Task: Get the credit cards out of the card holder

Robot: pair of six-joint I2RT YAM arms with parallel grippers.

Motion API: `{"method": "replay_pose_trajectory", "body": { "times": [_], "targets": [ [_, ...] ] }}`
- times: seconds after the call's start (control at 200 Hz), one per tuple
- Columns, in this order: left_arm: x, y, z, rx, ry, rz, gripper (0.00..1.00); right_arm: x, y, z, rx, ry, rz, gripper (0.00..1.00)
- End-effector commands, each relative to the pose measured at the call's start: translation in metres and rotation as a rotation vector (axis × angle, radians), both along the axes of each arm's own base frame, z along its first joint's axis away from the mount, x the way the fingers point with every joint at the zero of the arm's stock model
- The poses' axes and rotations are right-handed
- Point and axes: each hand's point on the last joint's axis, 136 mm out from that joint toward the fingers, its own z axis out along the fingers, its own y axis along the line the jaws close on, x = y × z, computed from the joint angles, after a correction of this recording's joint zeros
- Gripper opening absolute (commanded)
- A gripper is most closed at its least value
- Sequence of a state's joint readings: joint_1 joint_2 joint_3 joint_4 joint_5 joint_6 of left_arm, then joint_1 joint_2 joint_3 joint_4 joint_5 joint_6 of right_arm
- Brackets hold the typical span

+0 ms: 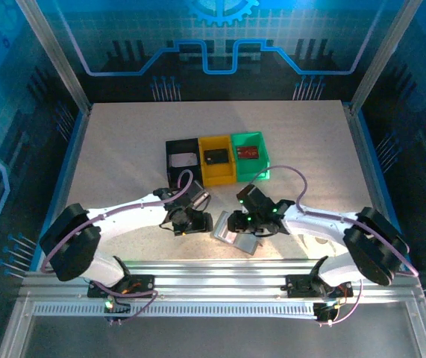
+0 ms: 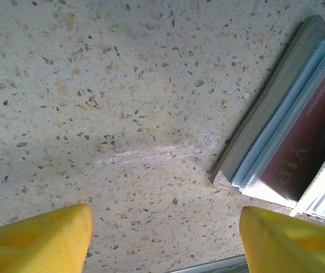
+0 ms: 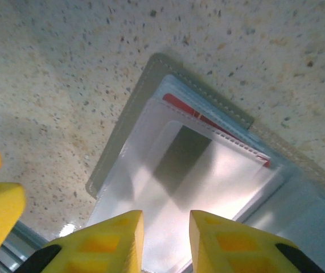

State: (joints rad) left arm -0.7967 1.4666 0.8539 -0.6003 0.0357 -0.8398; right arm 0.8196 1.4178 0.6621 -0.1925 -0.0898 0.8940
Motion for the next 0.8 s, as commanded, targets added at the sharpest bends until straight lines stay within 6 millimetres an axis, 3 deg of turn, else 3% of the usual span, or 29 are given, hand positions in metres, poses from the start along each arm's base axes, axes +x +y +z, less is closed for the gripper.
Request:
{"method": "replay_pose_trajectory", "body": {
  "times": [0.0, 0.195, 0.35, 0.605, 0.795],
  "targets": [
    [-0.008, 0.000, 0.007, -0.013, 0.021, 0.000, 0.70, 0.003, 0.018, 0.002, 0.012, 0.000, 0.018, 0.25],
    [-0.011, 0.001, 0.005, -0.014, 0.024, 0.002, 0.70, 0.002, 0.029, -0.012, -0.030, 0.036, 0.034, 0.23],
    [-0.013, 0.001, 0.001, -0.014, 0.034, 0.001, 0.70, 0.001, 0.037, -0.012, -0.045, 0.044, 0.077, 0.23],
    [-0.014, 0.000, -0.007, -0.006, 0.041, 0.002, 0.70, 0.006, 0.033, 0.025, -0.005, -0.050, 0.110, 0.30],
    [-0.009, 0.000, -0.006, -0.009, 0.022, 0.015, 0.70, 0.004, 0.014, 0.031, -0.002, -0.049, 0.068, 0.33]
  ]
}}
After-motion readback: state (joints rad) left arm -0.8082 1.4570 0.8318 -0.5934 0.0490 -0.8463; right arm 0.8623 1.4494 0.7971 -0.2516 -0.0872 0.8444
